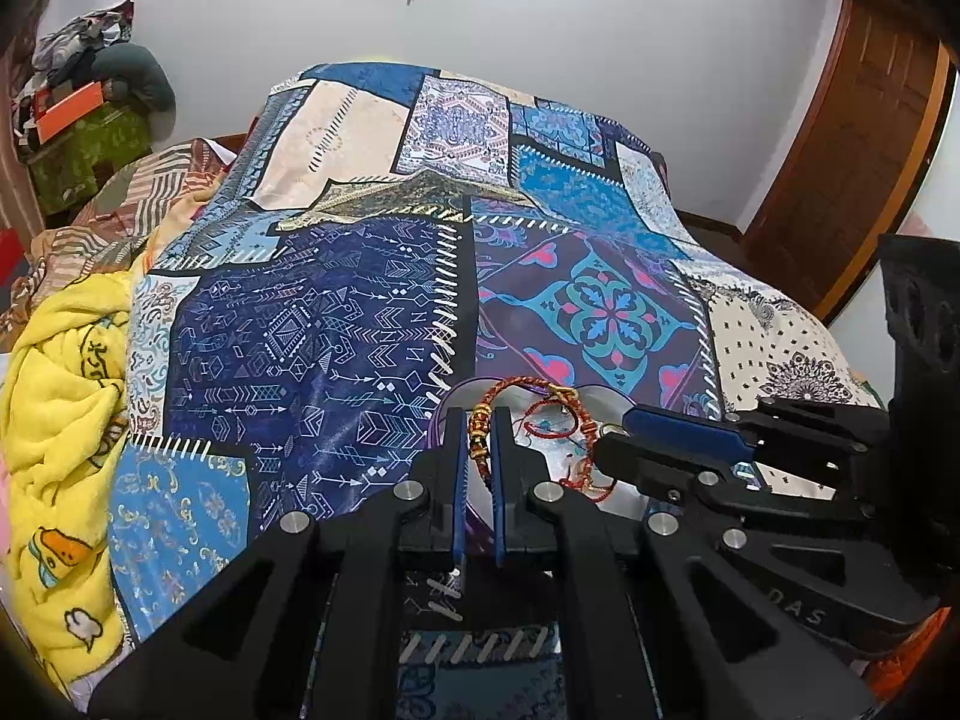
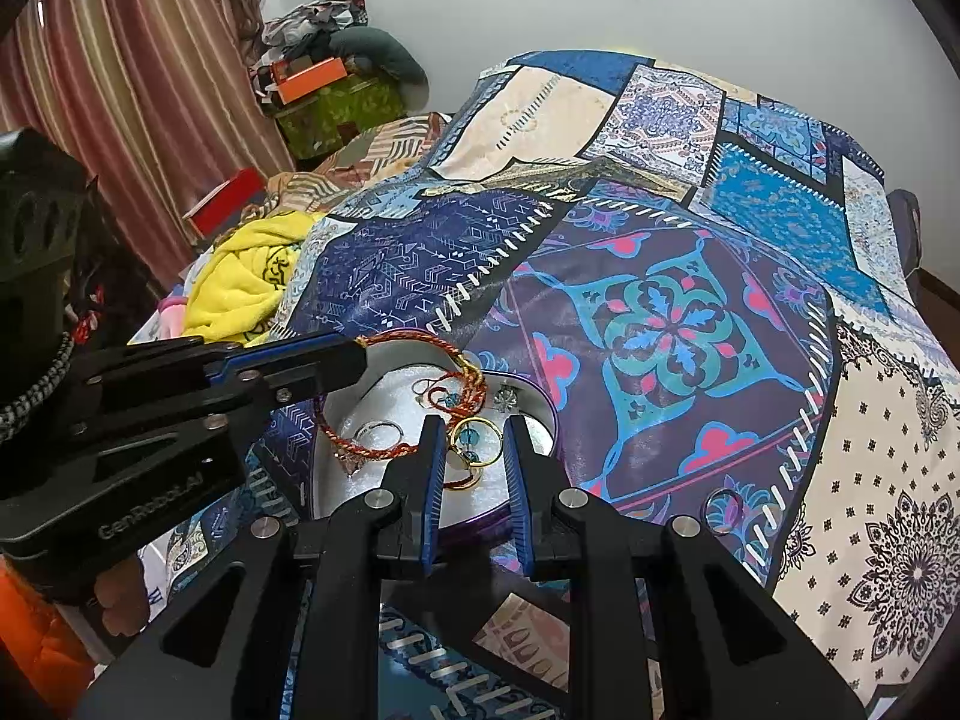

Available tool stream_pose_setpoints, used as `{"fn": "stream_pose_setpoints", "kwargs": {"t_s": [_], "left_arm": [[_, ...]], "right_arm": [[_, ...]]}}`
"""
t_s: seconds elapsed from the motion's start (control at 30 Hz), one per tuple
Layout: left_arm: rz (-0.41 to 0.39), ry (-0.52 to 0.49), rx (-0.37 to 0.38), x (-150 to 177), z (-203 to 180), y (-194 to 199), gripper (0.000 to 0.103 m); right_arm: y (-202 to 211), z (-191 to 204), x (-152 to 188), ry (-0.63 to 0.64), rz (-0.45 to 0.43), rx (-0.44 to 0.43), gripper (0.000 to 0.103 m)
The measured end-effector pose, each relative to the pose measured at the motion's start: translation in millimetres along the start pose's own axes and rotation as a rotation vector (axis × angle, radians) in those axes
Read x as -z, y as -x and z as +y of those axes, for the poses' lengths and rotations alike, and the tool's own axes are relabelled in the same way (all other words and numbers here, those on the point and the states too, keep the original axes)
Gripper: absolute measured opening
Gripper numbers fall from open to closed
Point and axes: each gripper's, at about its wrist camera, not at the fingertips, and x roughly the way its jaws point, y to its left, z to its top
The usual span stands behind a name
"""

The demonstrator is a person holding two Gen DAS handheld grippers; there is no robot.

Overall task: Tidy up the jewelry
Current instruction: 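Carry the bracelet into the heart tin with the left tool while the right tool carries a gold ring there, then open both tools over the tin and move them back to the loose rings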

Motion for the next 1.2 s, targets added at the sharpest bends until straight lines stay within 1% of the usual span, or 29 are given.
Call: {"fn": "stream_pose_setpoints", "kwargs": {"t_s": [0.3,0.4,0.6,0.67,0.8,0.9,1.07,1.2], "left_arm": [[0.016,-0.014,0.004,1.9,-4.4,-0.7,0.005],[0.022,-0.012,0.004,2.2,-4.2,1.6,0.009],[0.007,-0.007,-0.007,0.6,-3.7,13.3,0.009],[-0.003,-0.005,-0.012,-0.7,-4.1,19.7,0.011],[-0.028,-0.011,-0.018,-3.5,-9.3,32.5,0.017],[-0.044,-0.018,-0.014,-4.5,-16.4,39.8,0.02],[-0.041,-0.056,0.014,-2.6,-37.5,42.9,0.021],[-0.019,-0.082,0.035,2.3,-56.0,36.7,0.021]], "right_arm": [[-1.1,-0.4,0.5,-0.01,0.022,-0.017,0.018],[1.7,-1.5,0.4,-0.02,0.027,-0.024,0.018],[16.7,-2.5,-1.5,-0.031,-0.009,-0.019,0.018],[25.7,-4.3,-2.9,-0.038,-0.033,-0.01,0.018],[44.0,-13.4,-4.9,-0.062,-0.076,0.018,0.018],[58.8,-24.4,-4.7,-0.083,-0.106,0.053,0.018],[75.3,-40.4,1.0,-0.106,-0.117,0.106,0.018],[83.2,-55.3,11.2,-0.134,-0.112,0.134,0.018]]}}
